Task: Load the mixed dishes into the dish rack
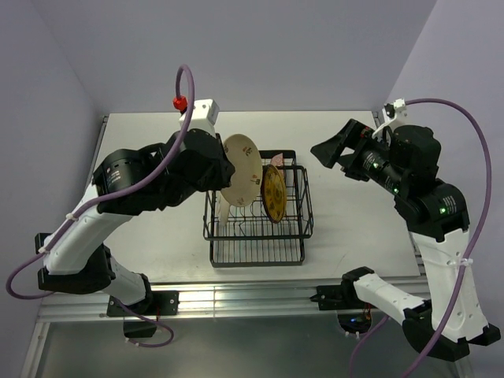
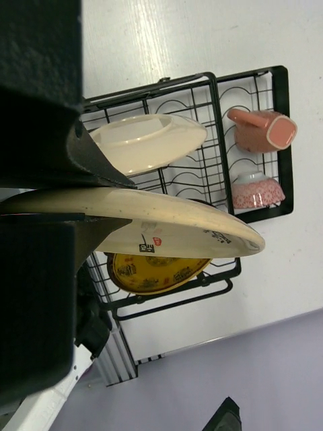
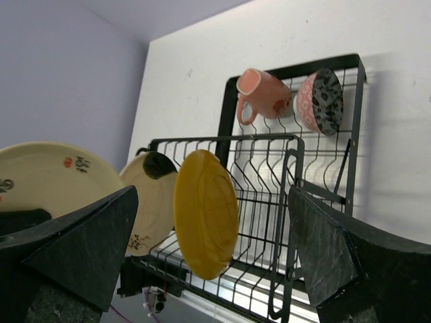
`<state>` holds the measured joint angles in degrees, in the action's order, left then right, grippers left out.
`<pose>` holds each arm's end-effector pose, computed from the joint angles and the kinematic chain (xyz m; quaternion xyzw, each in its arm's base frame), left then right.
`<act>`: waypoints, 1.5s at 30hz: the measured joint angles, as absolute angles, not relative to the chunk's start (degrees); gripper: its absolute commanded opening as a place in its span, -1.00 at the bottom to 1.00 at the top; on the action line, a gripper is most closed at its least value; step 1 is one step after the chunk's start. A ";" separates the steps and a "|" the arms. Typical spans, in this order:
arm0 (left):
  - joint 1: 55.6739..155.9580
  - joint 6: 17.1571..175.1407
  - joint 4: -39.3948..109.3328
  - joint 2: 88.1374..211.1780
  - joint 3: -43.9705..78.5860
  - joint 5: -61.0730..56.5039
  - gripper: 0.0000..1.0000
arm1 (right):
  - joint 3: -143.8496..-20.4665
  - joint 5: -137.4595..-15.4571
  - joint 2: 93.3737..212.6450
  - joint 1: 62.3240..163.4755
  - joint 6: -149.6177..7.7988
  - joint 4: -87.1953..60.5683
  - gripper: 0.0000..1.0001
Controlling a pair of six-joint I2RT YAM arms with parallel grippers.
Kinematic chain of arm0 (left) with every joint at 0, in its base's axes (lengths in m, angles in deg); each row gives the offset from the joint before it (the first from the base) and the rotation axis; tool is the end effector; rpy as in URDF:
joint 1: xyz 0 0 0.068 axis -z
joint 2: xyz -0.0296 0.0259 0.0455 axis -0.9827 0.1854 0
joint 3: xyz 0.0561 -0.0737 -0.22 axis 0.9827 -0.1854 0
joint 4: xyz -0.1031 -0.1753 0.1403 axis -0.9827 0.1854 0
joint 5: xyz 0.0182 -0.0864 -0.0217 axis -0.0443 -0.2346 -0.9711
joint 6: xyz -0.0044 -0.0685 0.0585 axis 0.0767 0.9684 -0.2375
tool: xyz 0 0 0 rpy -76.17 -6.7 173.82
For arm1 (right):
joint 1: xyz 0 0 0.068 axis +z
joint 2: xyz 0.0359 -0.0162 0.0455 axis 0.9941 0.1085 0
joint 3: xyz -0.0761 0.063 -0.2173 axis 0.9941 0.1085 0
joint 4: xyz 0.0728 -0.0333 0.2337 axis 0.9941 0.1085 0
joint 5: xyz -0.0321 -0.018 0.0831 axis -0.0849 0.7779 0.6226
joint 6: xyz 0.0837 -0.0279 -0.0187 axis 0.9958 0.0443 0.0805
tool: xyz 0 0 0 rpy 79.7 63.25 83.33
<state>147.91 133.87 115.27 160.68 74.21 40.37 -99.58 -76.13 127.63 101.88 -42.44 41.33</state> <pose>0.1330 -0.2145 0.4596 0.0090 0.8602 -0.2387 0.4506 0.1711 0.0677 0.4420 0.0800 0.8035 0.3140 0.4993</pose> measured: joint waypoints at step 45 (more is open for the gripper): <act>146.45 132.23 115.66 165.17 65.58 42.97 -1.00 | -100.30 -108.42 139.65 144.55 -34.46 51.67 0.57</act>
